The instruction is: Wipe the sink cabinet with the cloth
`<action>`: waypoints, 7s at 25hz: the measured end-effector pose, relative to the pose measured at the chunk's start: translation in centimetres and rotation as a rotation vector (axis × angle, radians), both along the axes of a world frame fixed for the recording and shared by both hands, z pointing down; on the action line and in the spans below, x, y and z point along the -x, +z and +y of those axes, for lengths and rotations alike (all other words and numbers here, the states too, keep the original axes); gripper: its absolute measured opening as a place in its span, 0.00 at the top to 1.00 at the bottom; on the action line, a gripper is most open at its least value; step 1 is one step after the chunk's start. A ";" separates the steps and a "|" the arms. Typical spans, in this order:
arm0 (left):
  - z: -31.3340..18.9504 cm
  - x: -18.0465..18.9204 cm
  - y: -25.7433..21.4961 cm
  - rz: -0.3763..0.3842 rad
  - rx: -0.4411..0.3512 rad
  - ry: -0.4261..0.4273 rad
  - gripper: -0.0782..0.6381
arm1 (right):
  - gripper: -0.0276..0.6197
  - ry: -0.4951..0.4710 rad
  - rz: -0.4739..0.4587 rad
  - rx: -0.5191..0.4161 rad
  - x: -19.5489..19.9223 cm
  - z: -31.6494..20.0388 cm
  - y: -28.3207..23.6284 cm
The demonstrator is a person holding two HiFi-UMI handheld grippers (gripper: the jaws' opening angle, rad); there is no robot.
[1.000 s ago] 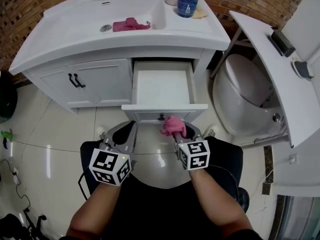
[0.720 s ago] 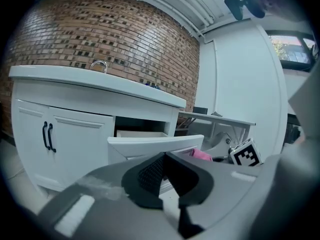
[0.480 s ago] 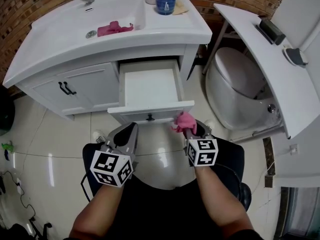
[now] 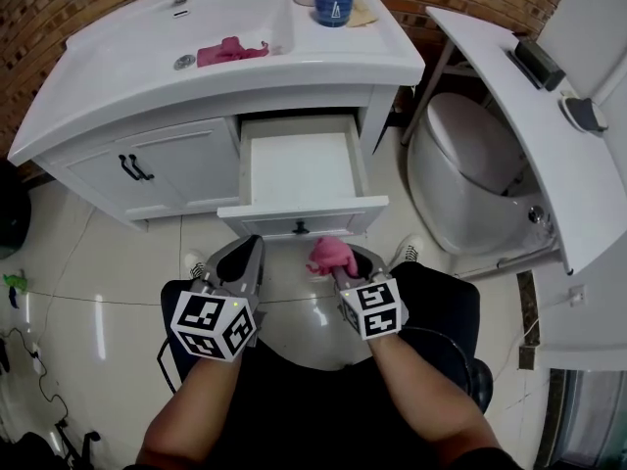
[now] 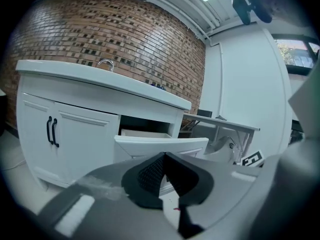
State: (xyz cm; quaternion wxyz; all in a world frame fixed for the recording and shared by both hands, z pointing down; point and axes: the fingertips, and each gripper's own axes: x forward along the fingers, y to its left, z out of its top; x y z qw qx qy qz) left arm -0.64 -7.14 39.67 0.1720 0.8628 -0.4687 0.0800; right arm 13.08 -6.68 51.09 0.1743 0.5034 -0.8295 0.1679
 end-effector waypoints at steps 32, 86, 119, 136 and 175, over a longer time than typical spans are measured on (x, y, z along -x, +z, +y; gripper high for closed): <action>2.2 9.6 1.2 -0.066 0.052 -0.043 0.88 | 0.83 -0.201 0.023 0.100 16.9 -3.2 4.7; 2.1 -6.9 0.7 -0.035 0.047 0.204 0.88 | 0.83 0.278 -0.004 0.101 -10.3 -0.8 4.0; 6.3 0.4 -8.4 0.023 -0.052 0.140 0.88 | 0.83 -0.083 -0.335 -0.061 1.0 5.3 -18.7; 10.7 3.5 -12.6 0.050 -0.121 0.103 0.88 | 0.83 -0.038 -0.326 -0.197 -3.3 13.4 -25.7; 10.9 2.9 -13.2 0.058 -0.129 0.103 0.88 | 0.83 -0.054 -0.298 -0.192 -2.8 14.5 -24.8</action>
